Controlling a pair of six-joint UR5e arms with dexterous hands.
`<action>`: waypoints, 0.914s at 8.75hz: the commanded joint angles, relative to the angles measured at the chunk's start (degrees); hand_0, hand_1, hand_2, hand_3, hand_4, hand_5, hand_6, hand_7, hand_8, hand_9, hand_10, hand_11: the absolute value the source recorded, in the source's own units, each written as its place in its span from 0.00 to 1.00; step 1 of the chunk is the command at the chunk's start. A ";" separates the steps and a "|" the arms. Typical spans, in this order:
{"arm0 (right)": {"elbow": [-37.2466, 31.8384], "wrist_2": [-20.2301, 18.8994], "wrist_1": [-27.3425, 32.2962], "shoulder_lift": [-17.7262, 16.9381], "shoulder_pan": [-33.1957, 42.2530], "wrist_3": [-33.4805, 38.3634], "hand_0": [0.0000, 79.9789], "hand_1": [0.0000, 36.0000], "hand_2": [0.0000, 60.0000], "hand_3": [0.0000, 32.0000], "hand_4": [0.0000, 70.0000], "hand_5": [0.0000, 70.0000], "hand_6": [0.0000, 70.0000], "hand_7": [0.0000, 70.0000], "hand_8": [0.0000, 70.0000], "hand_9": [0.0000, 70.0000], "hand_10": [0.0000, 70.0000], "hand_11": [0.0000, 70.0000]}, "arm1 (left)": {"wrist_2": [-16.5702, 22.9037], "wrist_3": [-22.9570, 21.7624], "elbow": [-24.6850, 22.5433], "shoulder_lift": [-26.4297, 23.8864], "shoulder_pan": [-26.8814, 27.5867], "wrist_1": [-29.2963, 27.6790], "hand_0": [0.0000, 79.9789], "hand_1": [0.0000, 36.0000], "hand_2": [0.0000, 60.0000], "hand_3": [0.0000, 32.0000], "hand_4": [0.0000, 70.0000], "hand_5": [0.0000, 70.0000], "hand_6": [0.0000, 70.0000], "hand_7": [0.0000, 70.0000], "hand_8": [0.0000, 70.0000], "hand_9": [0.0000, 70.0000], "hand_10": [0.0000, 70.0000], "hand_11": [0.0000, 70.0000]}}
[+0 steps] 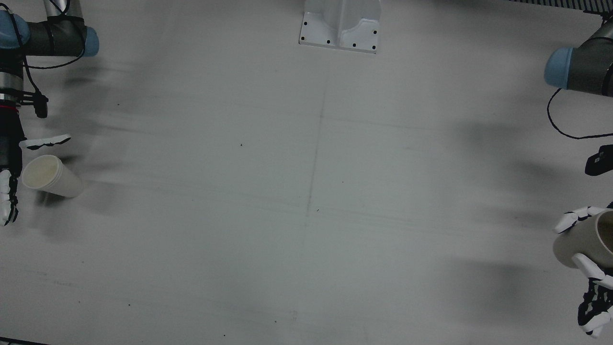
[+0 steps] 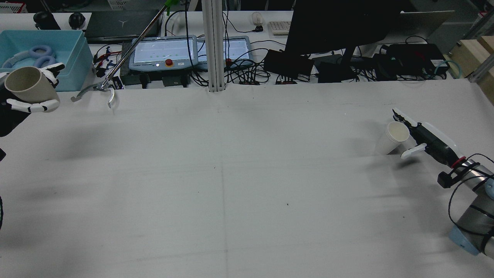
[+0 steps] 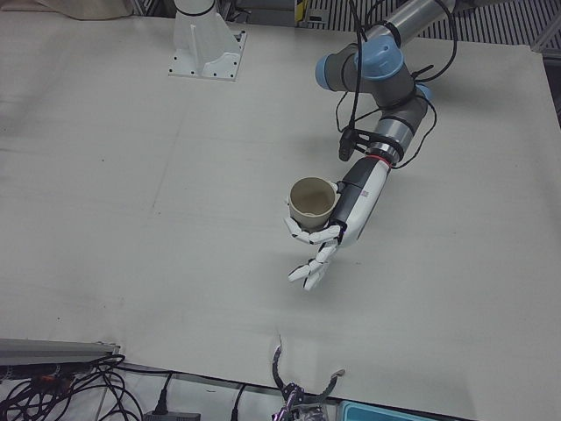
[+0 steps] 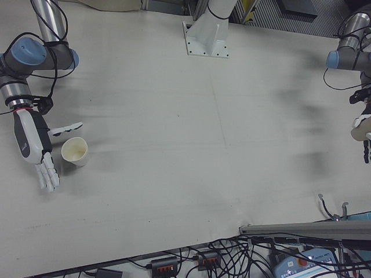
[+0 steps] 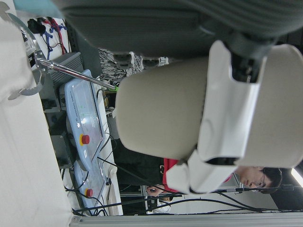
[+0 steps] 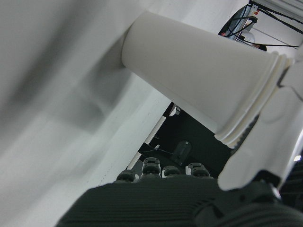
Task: Pour water
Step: 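Close the right hand's fingers around the white cup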
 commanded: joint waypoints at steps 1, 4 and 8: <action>0.08 2.07 0.00 0.07 -1.70 -0.54 0.60 0.21 0.00 0.00 0.00 0.07 0.00 0.01 0.08 0.06 0.00 0.00 | 0.02 -0.02 -0.29 0.12 -0.13 -0.30 0.86 1.00 1.00 0.00 1.00 1.00 0.15 0.23 0.07 0.08 0.03 0.08; -0.01 3.73 -0.09 -0.11 -1.44 -0.54 0.61 0.25 0.00 0.00 0.00 0.08 0.00 0.03 0.08 0.07 0.00 0.00 | 0.02 -0.02 -0.56 0.20 -0.21 -0.65 0.85 1.00 1.00 0.00 1.00 1.00 0.15 0.22 0.07 0.08 0.03 0.07; -0.27 4.18 -0.44 -0.02 -1.79 -1.50 0.61 0.25 0.00 0.00 0.00 0.10 0.00 0.05 0.08 0.06 0.00 0.00 | 0.20 -0.02 -1.17 0.29 -0.48 -0.74 0.87 1.00 1.00 0.00 1.00 1.00 0.15 0.23 0.07 0.08 0.03 0.07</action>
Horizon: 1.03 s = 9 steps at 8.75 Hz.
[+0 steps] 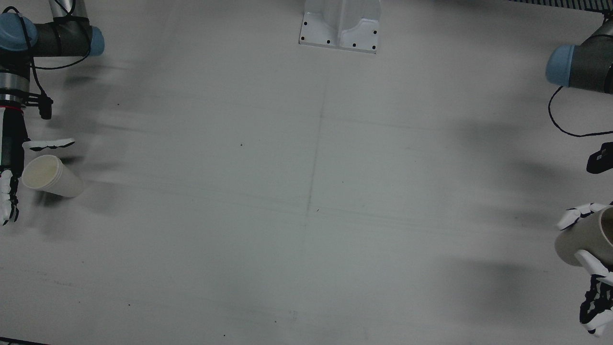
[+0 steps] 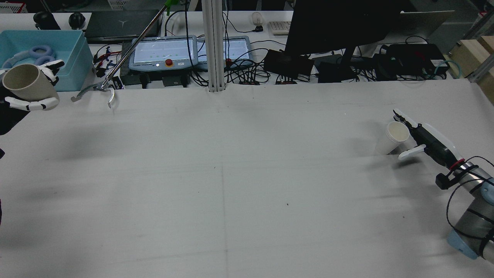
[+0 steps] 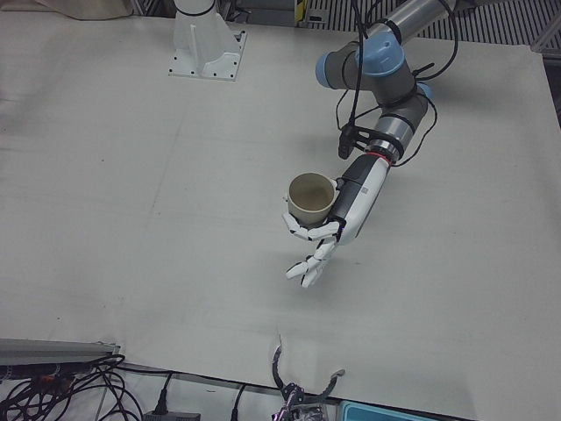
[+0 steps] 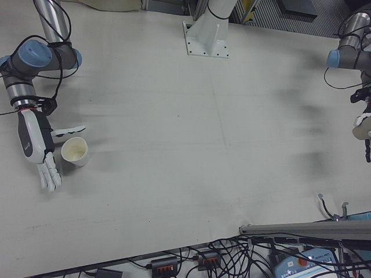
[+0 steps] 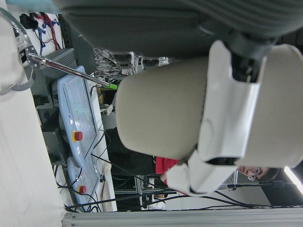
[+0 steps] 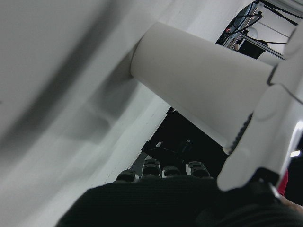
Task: Pour water
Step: 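Close the right hand's fingers around the white cup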
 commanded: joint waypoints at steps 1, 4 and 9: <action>-0.17 0.33 -0.33 0.16 -0.19 -1.14 0.61 0.25 0.00 0.00 0.00 0.10 0.01 0.06 0.08 0.06 0.00 0.00 | 0.12 0.00 -0.38 0.03 -0.36 -0.04 0.87 1.00 1.00 0.00 1.00 1.00 0.16 0.23 0.07 0.08 0.03 0.07; -0.17 2.09 -0.41 0.16 -0.28 -1.14 0.61 0.25 0.00 0.00 0.00 0.11 0.03 0.07 0.06 0.05 0.00 0.00 | 0.29 -0.44 -0.64 0.12 -0.36 -0.04 0.87 1.00 1.00 0.00 1.00 1.00 0.15 0.23 0.07 0.08 0.03 0.07; -1.48 3.85 -1.55 2.26 -0.45 -1.58 0.61 0.26 0.00 0.00 0.04 0.15 0.07 0.11 0.06 0.04 0.00 0.00 | 0.38 -0.35 -0.64 0.03 -0.36 -0.13 0.88 1.00 1.00 0.00 1.00 1.00 0.16 0.23 0.08 0.08 0.03 0.07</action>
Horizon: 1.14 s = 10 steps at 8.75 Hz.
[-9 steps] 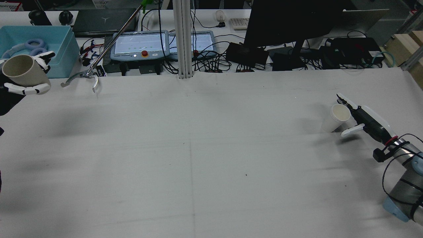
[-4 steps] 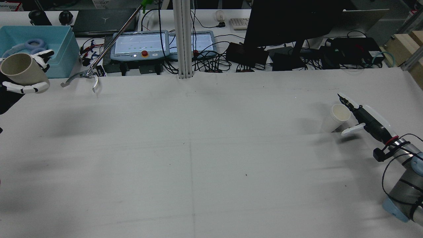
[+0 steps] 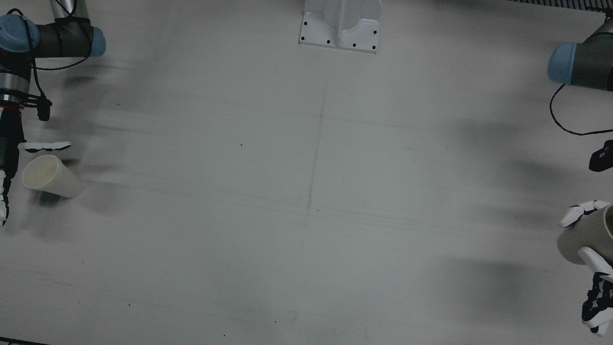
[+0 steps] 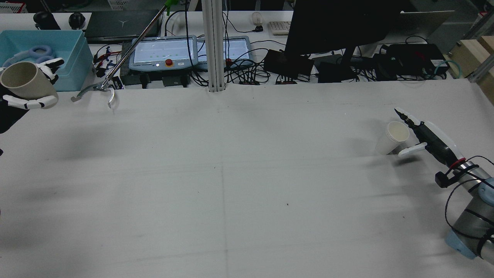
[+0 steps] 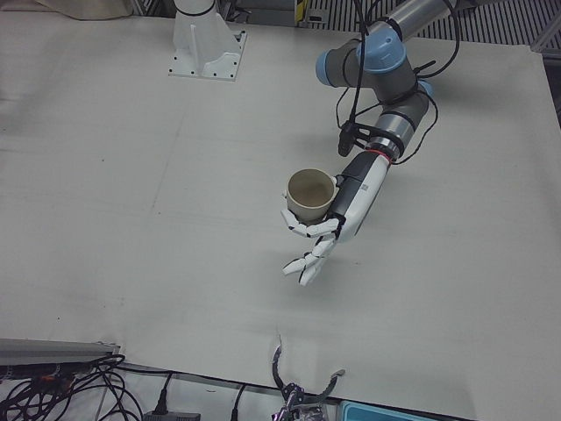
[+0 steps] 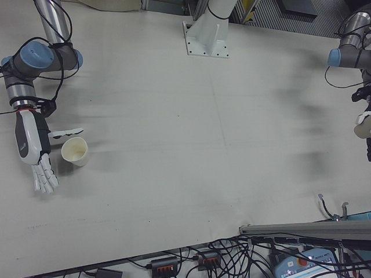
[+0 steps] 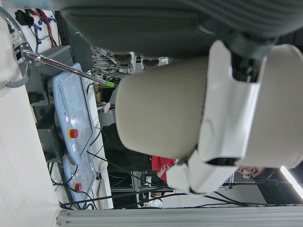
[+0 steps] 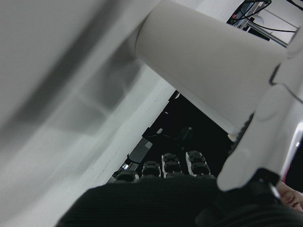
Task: Pour water
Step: 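Close the right hand's fingers around the white cup, then lift the white cup off the table with the right hand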
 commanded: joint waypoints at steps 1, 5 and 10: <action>-1.56 0.37 -1.03 2.73 -0.13 -0.43 0.61 0.26 0.00 0.00 0.05 0.15 0.08 0.12 0.05 0.04 0.00 0.00 | 0.09 0.06 0.02 0.00 -0.09 -0.12 0.88 1.00 1.00 0.00 1.00 1.00 0.16 0.23 0.08 0.09 0.03 0.07; -1.92 1.78 -1.03 4.67 -0.40 -2.44 0.63 0.29 0.00 0.00 0.09 0.17 0.10 0.14 0.06 0.05 0.00 0.00 | 0.18 0.15 0.11 0.00 -1.23 -0.38 0.87 1.00 1.00 0.00 1.00 1.00 0.17 0.23 0.08 0.09 0.03 0.08; -1.92 1.78 -1.12 5.73 -0.40 -4.48 0.66 0.26 0.00 0.00 1.00 0.74 0.26 0.31 0.19 0.23 0.07 0.10 | 0.18 0.15 0.63 0.00 -1.50 -0.99 0.83 1.00 1.00 0.00 1.00 1.00 0.16 0.23 0.08 0.09 0.03 0.08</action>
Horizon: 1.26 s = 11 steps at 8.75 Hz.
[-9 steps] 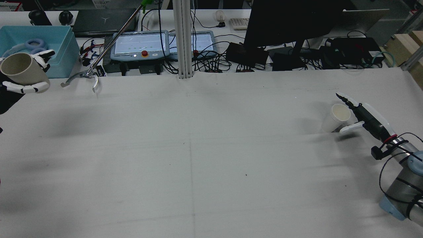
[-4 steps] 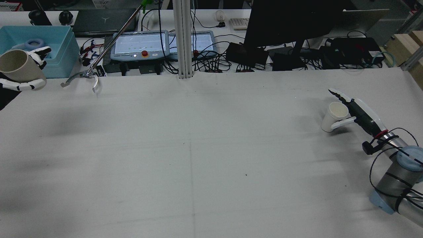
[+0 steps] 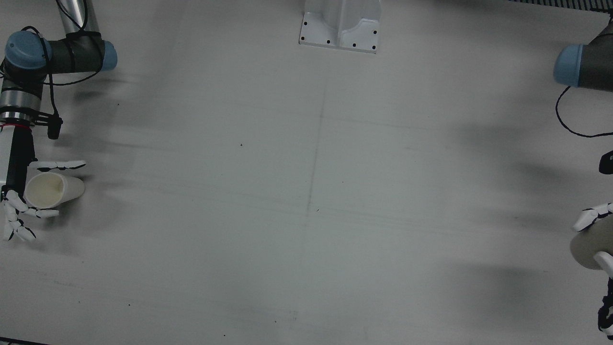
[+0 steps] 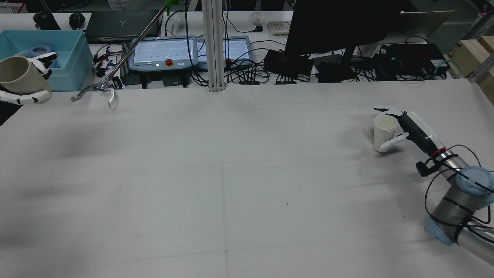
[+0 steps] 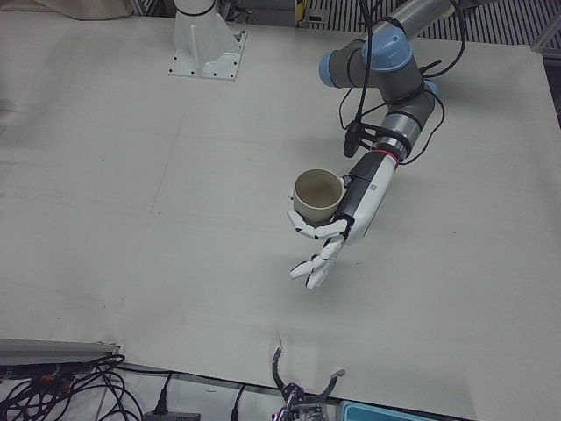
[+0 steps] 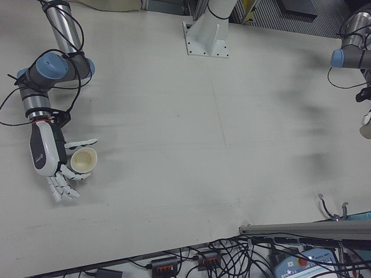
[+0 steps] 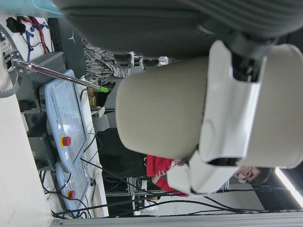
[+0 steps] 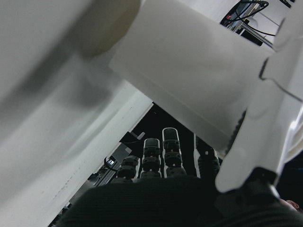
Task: Pour water
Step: 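Lift the white cup off the table with the right hand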
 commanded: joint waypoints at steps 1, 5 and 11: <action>-0.01 0.01 -0.01 0.00 0.10 0.25 0.66 0.29 0.00 0.00 0.96 0.87 0.29 0.34 0.20 0.26 0.08 0.12 | 0.00 0.17 0.56 -0.06 -0.74 -0.49 0.83 1.00 1.00 0.00 1.00 1.00 0.16 0.23 0.08 0.09 0.03 0.08; 0.87 0.10 0.08 -0.62 1.76 2.09 0.67 0.60 0.60 0.00 0.72 0.95 0.28 0.34 0.20 0.27 0.10 0.15 | 0.52 0.18 -0.14 0.03 -2.33 -0.58 0.85 1.00 1.00 0.00 1.00 1.00 0.17 0.23 0.08 0.09 0.03 0.08; 27.53 -0.60 -10.94 -6.86 6.52 2.63 0.78 0.78 0.56 0.00 0.66 0.95 0.34 0.39 0.18 0.22 0.03 0.07 | 0.27 0.44 -4.36 -6.18 2.03 8.00 0.96 1.00 1.00 0.00 1.00 1.00 0.19 0.25 0.08 0.09 0.03 0.08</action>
